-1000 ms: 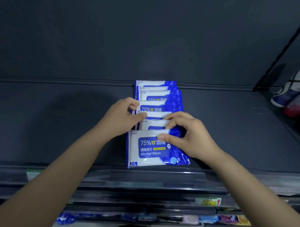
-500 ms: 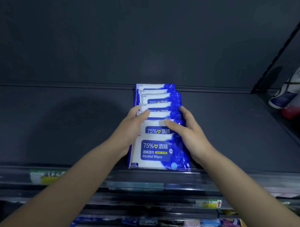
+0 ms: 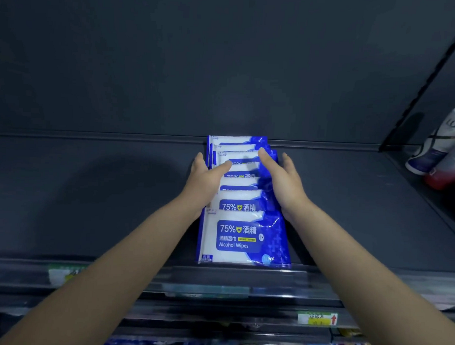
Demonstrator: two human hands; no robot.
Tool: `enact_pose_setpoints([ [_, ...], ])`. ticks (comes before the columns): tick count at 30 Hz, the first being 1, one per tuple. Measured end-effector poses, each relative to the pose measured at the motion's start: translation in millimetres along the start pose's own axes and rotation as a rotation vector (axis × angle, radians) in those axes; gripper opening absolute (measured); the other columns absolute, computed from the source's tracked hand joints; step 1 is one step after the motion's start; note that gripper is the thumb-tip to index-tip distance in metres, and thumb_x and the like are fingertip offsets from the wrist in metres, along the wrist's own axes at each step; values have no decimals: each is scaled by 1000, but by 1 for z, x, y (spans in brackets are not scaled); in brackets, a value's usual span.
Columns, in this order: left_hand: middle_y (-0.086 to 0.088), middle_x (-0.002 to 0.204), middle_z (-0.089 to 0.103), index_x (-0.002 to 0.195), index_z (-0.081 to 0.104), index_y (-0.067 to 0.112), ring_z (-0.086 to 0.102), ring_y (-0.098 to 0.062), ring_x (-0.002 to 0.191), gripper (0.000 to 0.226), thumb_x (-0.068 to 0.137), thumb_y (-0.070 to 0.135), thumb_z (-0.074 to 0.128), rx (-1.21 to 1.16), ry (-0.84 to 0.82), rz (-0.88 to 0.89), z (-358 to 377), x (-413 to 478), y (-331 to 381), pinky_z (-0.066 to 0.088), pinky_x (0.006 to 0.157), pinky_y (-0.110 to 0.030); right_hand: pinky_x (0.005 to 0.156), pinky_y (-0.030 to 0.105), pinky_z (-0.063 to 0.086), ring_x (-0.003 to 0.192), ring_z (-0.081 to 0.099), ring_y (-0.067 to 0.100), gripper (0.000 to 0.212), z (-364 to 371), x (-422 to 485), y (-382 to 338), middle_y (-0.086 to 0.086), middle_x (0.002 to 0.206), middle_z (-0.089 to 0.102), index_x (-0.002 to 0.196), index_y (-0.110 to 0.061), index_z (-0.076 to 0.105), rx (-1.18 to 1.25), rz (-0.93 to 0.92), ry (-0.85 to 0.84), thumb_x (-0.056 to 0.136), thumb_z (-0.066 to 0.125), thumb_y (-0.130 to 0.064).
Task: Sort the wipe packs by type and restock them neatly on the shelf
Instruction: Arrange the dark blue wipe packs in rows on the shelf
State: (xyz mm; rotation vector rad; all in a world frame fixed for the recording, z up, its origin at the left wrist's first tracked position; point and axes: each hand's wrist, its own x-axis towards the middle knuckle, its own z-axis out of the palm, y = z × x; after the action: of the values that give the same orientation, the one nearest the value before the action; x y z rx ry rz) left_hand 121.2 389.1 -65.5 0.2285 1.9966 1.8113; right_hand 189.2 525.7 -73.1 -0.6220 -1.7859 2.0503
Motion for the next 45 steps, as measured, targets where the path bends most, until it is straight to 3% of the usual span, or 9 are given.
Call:
enact_pose_setpoints([
  [2,0,126,61,135,35,27,66,-24,102,66,80,49,66,14,0,-10,0,12,2,54,90,-47,88,38,55,92,69,11,37,7,2,2,-19,105,66,118,-32,56,-20,-6,-49,85,66,-46],
  [4,0,124,63,138,35,31,67,-24,101,75,72,54,64,49,-6,-35,-2,22,3,54,89,-47,93,40,53,96,68,13,14,15,0,3,-22,98,63,92,-46,51,-100,-10,-60,86,64,-48],
  [10,-2,108,69,105,50,29,70,-23,91,17,92,33,60,5,-12,3,-7,36,-1,57,83,-43,86,38,56,93,70,13,27,14,13,4,-11,110,68,104,-37,57,-13,17,-35,84,61,-56],
  [14,-4,106,70,112,51,23,71,-22,88,25,92,33,62,-14,-37,-17,-10,48,8,58,74,-37,89,46,54,99,70,23,102,10,44,-4,0,123,65,133,-23,51,-9,174,-42,53,64,-85],
  [19,-3,112,68,121,46,24,70,-21,93,36,90,26,63,48,-83,2,-8,56,12,57,83,-42,83,47,57,89,72,24,78,19,48,-7,2,111,70,118,-25,57,-33,151,-81,62,58,-79],
  [27,-4,113,66,128,41,20,69,-22,95,45,90,22,65,70,-79,41,-11,54,5,57,83,-41,97,51,49,104,67,30,103,10,49,-1,7,120,67,138,-20,44,38,202,-172,57,68,-79],
  [34,2,107,64,116,37,26,67,-17,89,39,88,29,65,243,38,81,-10,54,4,56,81,-36,88,40,55,93,71,18,49,12,41,-7,-5,112,67,122,-32,42,-59,88,-120,85,58,-60],
  [40,3,105,63,102,42,27,67,-21,93,37,80,31,71,273,94,34,-8,58,4,56,85,-41,93,34,51,108,62,12,54,12,33,-3,-17,116,57,133,-44,39,-177,47,-82,85,51,-66],
  [45,-2,105,69,106,52,25,70,-23,88,35,78,22,73,133,59,-29,-7,59,6,58,82,-46,91,33,52,99,65,10,48,11,38,-5,-22,101,59,130,-47,41,-209,64,-78,87,45,-67],
])
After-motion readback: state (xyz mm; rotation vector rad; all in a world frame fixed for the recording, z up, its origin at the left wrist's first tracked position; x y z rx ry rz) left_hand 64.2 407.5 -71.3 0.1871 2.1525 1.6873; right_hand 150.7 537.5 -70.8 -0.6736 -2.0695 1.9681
